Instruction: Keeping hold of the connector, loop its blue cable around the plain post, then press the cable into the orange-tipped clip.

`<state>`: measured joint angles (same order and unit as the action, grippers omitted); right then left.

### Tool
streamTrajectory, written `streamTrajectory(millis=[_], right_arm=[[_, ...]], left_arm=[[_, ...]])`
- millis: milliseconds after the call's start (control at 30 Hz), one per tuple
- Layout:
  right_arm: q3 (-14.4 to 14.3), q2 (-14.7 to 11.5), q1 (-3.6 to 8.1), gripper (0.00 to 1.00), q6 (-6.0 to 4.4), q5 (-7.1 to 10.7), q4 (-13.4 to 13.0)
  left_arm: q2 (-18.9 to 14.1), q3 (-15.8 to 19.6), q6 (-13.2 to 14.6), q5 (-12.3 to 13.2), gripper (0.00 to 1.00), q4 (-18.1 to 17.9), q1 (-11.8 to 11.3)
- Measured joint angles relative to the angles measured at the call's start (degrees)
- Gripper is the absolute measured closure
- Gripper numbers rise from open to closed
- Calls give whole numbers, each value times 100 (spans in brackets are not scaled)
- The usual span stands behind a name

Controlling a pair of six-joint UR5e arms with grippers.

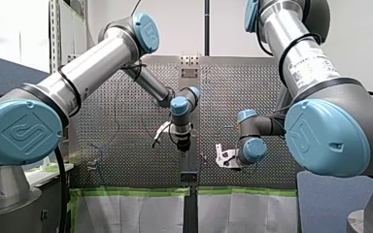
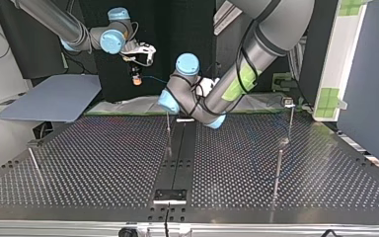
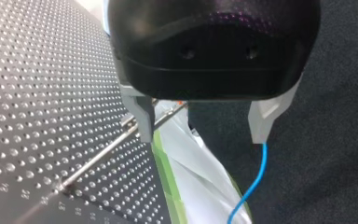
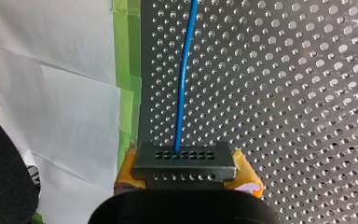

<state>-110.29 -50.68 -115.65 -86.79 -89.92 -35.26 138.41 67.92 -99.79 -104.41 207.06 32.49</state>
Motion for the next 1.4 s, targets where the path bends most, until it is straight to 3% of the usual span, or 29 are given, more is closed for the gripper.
streamTrajectory(millis=[600, 833, 1000, 1400], right_arm=[[41, 0, -24, 100, 60, -18, 110], [44, 0, -39, 100, 63, -19, 114], [46, 0, -44, 100, 64, -25, 114], [46, 0, -47, 100, 64, -26, 114]], left_arm=[[673, -122, 2, 345, 0, -178, -20], [732, -173, -224, 547, 0, -482, -20], [837, -174, -286, 566, 0, -637, -18], [1445, -190, -297, 621, 0, -932, 5]])
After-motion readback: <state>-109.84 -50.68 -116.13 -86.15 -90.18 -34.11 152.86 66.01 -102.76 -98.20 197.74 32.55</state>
